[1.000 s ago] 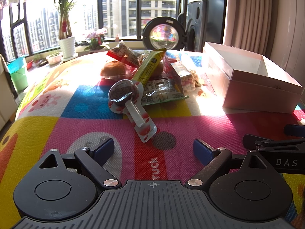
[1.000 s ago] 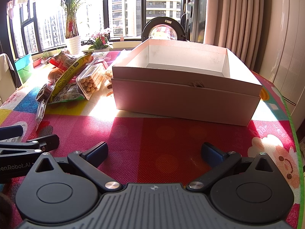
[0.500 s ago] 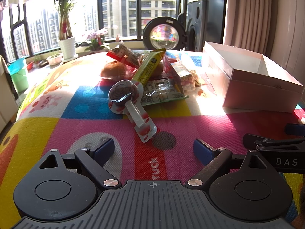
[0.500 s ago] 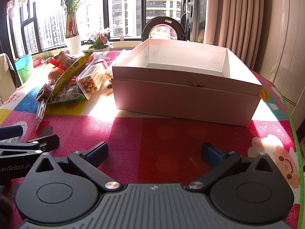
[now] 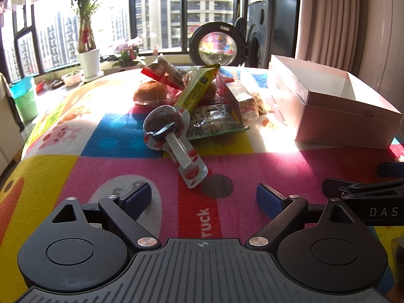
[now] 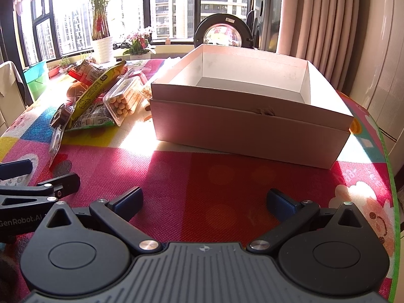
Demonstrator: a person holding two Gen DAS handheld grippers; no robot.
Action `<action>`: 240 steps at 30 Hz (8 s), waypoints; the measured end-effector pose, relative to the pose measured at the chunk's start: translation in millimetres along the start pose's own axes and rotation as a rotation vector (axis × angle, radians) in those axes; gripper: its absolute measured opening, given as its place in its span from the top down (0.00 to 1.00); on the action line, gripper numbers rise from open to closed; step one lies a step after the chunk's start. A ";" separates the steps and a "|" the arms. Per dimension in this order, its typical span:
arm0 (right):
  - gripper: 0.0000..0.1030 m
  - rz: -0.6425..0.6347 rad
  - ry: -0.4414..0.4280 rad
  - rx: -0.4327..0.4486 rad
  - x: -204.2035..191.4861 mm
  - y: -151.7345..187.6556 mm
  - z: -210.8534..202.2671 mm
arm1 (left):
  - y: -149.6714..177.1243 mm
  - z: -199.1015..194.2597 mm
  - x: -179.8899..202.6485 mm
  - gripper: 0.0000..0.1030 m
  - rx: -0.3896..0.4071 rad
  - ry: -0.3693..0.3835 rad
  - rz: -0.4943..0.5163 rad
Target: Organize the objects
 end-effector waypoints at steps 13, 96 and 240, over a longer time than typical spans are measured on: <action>0.00 -0.017 -0.013 -0.032 1.1 -2.6 -0.1 | -0.4 2.1 -2.0 0.08 0.000 0.009 -0.007; 0.90 0.070 0.142 0.043 144.4 -132.2 13.8 | -46.2 -30.9 -66.6 0.41 -0.012 0.055 -0.134; 0.91 0.027 0.140 0.003 138.5 -136.0 64.1 | -151.4 30.5 20.1 0.75 -0.037 0.366 -0.086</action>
Point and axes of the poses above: each gripper's, at about its wrist camera, not at the fingertips, and z roughly the way its jaws point, x to its right, y to its underside, the point moved 8 cm from there along z, roughly the way its jaws point, and after that the axes turned 7 degrees about -x, right-handed, at the moved point
